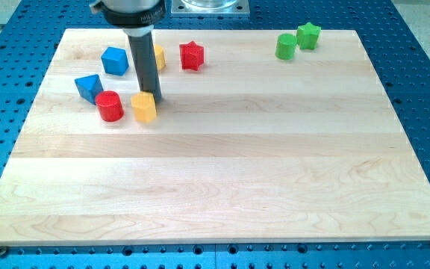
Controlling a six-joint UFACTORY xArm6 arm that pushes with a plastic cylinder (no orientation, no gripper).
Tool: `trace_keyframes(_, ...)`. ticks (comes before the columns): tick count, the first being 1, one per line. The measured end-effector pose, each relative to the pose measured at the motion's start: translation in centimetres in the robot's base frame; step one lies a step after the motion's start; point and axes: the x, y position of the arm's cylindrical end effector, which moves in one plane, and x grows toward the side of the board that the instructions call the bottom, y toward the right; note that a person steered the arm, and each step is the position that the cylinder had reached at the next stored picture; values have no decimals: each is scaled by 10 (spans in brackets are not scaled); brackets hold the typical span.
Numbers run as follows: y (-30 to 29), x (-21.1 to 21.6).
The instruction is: Push the green blocks towards the center of the board
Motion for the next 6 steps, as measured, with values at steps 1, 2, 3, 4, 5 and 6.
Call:
trace_keyframes(1,9,14)
trace_keyframes(2,117,-34)
trace_keyframes(3,254,-90)
trace_keyframes(4,373,-157)
trace_keyframes(5,371,-202)
trace_keyframes(6,286,-179)
